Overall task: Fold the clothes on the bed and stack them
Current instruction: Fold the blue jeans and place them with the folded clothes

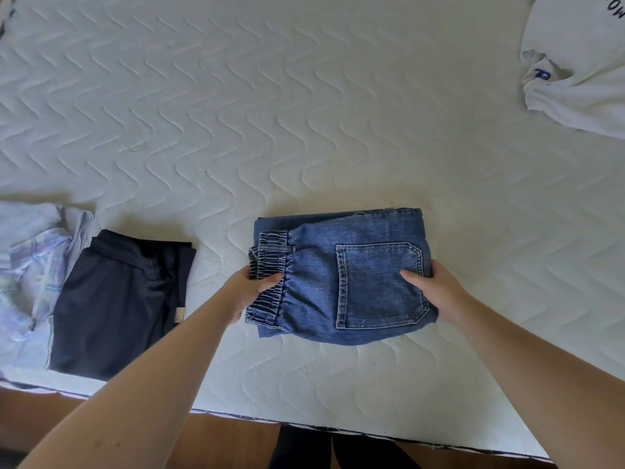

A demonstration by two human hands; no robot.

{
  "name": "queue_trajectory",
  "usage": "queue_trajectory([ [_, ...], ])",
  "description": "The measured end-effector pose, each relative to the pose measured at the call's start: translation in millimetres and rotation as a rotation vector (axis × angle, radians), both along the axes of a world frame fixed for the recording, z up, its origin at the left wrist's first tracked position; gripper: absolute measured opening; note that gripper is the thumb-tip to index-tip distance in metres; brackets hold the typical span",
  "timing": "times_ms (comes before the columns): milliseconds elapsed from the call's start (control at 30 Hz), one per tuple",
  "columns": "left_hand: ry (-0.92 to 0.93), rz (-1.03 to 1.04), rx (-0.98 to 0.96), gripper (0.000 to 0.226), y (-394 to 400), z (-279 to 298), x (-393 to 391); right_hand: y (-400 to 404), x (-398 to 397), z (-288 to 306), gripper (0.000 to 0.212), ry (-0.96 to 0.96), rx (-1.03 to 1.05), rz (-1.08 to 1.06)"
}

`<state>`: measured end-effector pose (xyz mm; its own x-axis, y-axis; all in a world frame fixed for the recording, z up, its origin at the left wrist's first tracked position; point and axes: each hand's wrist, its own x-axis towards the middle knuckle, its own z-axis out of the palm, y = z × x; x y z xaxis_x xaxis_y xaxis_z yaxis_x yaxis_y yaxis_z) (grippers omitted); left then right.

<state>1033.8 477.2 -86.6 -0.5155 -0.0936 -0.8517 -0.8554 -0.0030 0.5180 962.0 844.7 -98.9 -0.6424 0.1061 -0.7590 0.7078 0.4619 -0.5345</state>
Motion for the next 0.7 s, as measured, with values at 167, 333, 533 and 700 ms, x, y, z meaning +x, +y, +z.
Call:
queue_trajectory([
  [167, 0.046, -0.030, 0.074, 0.060, 6, 11, 8, -3, 8, 11, 0.020, 0.141, 0.054, 0.073],
  [333, 0.120, -0.028, 0.012, 0.056, 9, 28, 28, 2, 18, 32, 0.023, 0.192, -0.032, 0.090],
  [533, 0.174, -0.003, -0.019, 0.043, 18, 76, 61, 18, 43, 80, 0.023, 0.232, -0.125, 0.048],
  [700, 0.277, 0.065, -0.031, 0.034, 36, 158, 91, 43, 64, 151, 0.035, 0.213, -0.263, 0.018],
])
